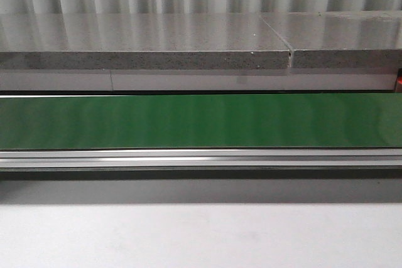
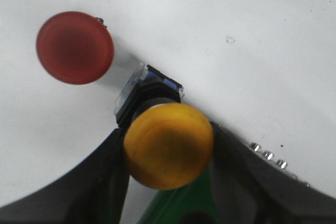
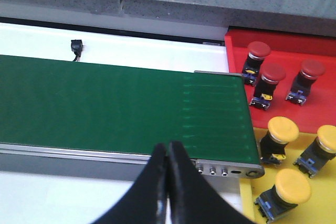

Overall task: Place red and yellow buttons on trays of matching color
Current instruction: 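Lower the left gripper onto the last yellow button and grasp it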

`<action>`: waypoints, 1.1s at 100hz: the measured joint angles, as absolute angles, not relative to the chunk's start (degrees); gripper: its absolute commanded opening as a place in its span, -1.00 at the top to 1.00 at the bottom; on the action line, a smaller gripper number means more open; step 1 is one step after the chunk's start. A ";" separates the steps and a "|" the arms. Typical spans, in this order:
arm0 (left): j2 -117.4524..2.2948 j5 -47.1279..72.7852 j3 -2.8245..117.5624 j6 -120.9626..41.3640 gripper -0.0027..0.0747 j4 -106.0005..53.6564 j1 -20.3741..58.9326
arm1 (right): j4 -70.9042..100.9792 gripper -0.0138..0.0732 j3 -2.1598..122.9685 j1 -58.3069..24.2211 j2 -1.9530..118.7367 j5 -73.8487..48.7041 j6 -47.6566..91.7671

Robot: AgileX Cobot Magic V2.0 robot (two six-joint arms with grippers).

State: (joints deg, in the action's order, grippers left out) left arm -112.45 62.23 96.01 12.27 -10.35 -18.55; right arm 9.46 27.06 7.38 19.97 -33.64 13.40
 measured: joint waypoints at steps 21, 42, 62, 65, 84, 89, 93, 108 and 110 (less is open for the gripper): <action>-106.58 63.66 91.89 7.72 0.25 -7.91 -17.54 | 9.48 0.85 27.06 7.38 19.97 -33.64 13.40; -98.18 61.43 82.62 6.38 0.25 -7.86 -15.64 | 9.48 0.85 27.06 7.38 19.97 -33.64 13.40; -93.61 60.70 77.18 6.33 0.25 -8.32 -13.13 | 9.48 0.85 27.06 7.38 19.97 -33.64 13.40; -93.62 60.57 76.73 6.33 0.25 -8.53 -12.74 | 9.48 0.85 27.06 7.38 19.97 -33.64 13.40; -93.58 59.58 75.01 6.33 0.25 -9.98 -10.40 | 9.48 0.85 27.06 7.38 19.97 -33.64 13.40; -93.58 59.30 74.79 6.33 0.25 -10.43 -10.12 | 9.48 0.85 27.06 7.38 19.97 -33.64 13.40; -93.58 59.27 74.65 6.33 0.25 -10.79 -9.98 | 9.48 0.85 27.06 7.38 19.97 -33.64 13.40; -93.58 59.06 74.55 6.24 0.25 -10.90 -9.98 | 9.48 0.85 27.06 7.38 19.97 -33.64 13.40; -93.58 59.06 74.55 6.24 0.25 -10.90 -9.98 | 9.48 0.85 27.06 7.38 19.97 -33.64 13.40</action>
State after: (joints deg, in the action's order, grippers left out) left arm -93.58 59.06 74.55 6.24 -10.90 -9.98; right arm 9.48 27.06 7.38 19.97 -33.64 13.40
